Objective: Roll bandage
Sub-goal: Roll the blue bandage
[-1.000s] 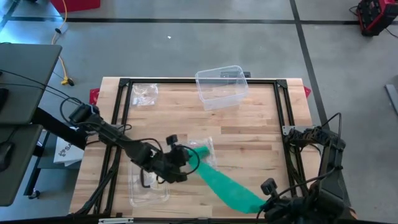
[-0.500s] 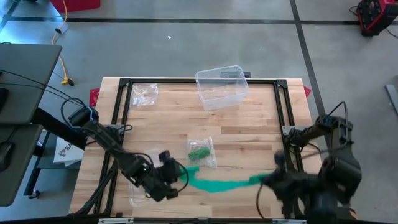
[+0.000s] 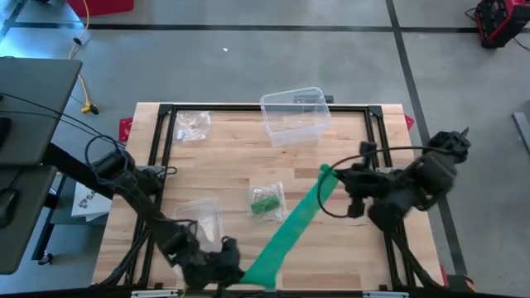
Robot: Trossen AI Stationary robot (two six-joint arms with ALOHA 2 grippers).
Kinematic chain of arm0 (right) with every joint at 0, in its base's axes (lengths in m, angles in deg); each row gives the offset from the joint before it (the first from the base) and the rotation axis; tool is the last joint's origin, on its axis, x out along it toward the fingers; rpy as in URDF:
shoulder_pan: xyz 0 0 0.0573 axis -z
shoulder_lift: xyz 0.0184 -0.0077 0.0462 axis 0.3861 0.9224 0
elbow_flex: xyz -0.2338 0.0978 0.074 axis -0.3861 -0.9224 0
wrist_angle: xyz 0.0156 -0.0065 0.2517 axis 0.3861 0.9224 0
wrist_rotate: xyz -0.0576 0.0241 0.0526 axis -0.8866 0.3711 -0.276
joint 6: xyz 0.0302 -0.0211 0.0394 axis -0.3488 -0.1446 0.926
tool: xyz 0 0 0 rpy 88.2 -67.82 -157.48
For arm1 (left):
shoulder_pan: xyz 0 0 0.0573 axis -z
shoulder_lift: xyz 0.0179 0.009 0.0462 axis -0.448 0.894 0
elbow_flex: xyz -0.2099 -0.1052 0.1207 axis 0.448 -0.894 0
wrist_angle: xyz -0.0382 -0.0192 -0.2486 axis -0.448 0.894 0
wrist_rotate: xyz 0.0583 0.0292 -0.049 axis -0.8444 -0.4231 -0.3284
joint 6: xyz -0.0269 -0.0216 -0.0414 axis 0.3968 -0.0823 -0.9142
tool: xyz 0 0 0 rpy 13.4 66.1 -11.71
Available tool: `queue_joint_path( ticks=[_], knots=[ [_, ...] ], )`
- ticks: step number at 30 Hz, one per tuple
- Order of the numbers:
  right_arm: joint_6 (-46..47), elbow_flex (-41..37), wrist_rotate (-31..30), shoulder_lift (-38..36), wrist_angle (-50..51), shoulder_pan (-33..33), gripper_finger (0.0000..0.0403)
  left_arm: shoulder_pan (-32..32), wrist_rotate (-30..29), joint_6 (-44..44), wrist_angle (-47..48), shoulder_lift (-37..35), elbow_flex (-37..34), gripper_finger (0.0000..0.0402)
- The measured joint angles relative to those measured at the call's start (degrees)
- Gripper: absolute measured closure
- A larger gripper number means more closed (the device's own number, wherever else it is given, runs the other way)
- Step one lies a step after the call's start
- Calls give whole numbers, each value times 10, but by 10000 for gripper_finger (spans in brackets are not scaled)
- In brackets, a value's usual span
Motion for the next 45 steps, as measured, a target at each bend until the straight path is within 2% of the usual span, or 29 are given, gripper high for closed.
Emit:
queue_joint_path(
  ticks=[3,6,10,13,16,18,21,26,29,33,37,40,42,45],
  knots=[
    [-2,-74,46,-19,-4,37,403,27,-44,31,-25,-3,8,401],
    [-19,-170,97,-41,-37,61,403,45,-84,15,6,-4,14,401],
    [-41,-255,181,-72,-95,59,403,53,-128,-93,144,-4,13,401],
    [-42,-290,270,-93,-148,38,403,53,-163,-165,273,-5,13,401],
    [-30,-311,368,-98,-188,13,403,54,-212,-203,367,-24,12,401],
    [-17,-322,400,-98,-197,-8,403,60,-255,-214,403,-45,12,401],
    [-17,-326,375,-97,-205,-36,403,61,-245,-226,436,-74,12,401],
    [-44,-264,238,-97,-208,-51,403,29,-125,-252,436,-78,-4,401],
    [-56,-215,153,-97,-166,-41,403,13,-53,-223,347,-58,-18,401],
    [-44,-182,92,-107,-75,-2,403,9,7,-181,203,-40,-20,401],
    [-62,-203,92,-147,-76,51,403,11,55,-175,55,-30,-20,401],
    [-89,-253,109,-178,-119,86,403,14,67,-136,-40,-28,-20,401],
    [-108,-301,136,-201,-163,104,403,15,58,-99,-74,-28,-18,401],
    [-132,-390,178,-231,-249,120,403,15,29,-49,-75,-29,-9,401]
  ],
)
